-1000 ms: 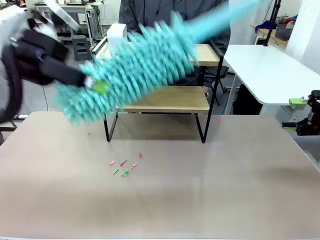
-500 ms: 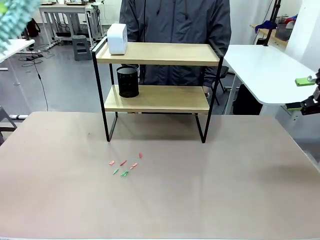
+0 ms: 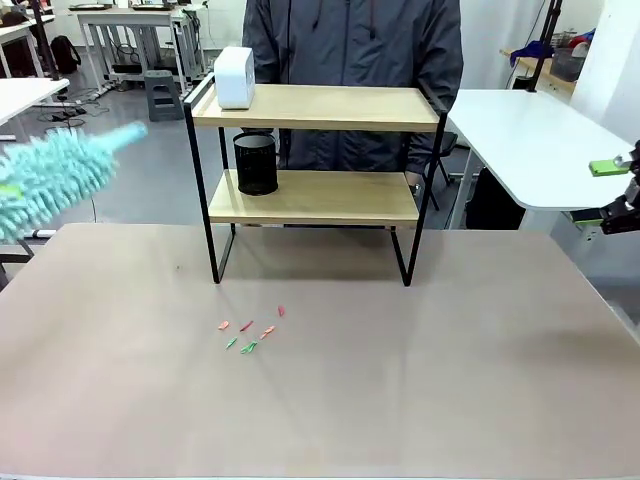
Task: Clean the shelf.
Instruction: Hand the Duster back to the human.
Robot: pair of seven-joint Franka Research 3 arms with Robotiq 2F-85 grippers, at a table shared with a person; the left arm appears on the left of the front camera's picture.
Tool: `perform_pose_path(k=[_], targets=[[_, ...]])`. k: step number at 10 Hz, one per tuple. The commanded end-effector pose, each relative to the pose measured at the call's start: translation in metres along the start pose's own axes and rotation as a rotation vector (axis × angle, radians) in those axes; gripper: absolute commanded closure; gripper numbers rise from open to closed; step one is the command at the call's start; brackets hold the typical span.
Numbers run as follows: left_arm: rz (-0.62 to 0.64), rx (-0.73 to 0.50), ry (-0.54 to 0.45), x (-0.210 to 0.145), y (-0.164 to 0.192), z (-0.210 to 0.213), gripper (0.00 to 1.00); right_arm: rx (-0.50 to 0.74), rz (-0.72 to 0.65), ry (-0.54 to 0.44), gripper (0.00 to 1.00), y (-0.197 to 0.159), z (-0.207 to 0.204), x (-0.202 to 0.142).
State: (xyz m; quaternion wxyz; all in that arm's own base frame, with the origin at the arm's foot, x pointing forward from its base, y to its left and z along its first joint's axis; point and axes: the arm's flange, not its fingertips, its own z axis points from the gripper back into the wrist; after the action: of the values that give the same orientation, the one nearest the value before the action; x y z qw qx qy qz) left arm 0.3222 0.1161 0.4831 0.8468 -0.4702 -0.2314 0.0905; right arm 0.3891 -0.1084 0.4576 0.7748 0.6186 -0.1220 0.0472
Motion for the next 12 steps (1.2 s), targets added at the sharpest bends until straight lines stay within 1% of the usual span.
perform_pose_path(k=[1,2,3,11,12], targets=[[0.129,0.043,0.121,0.009,0.002,0.000,1.00,-0.006,-0.007,0.006,0.00,0.001,0.002,-0.002],[0.165,0.092,0.087,0.015,0.008,-0.008,1.00,-0.006,-0.007,0.006,0.00,0.001,0.002,-0.002],[0.080,0.039,0.069,0.000,0.013,-0.009,1.00,-0.006,-0.007,0.006,0.00,0.001,0.002,-0.002],[0.080,0.039,0.069,0.000,0.013,-0.009,1.00,-0.006,-0.007,0.006,0.00,0.001,0.002,-0.002],[0.098,0.038,0.077,0.003,0.010,-0.009,0.82,-0.006,-0.007,0.006,0.00,0.001,0.002,-0.002]])
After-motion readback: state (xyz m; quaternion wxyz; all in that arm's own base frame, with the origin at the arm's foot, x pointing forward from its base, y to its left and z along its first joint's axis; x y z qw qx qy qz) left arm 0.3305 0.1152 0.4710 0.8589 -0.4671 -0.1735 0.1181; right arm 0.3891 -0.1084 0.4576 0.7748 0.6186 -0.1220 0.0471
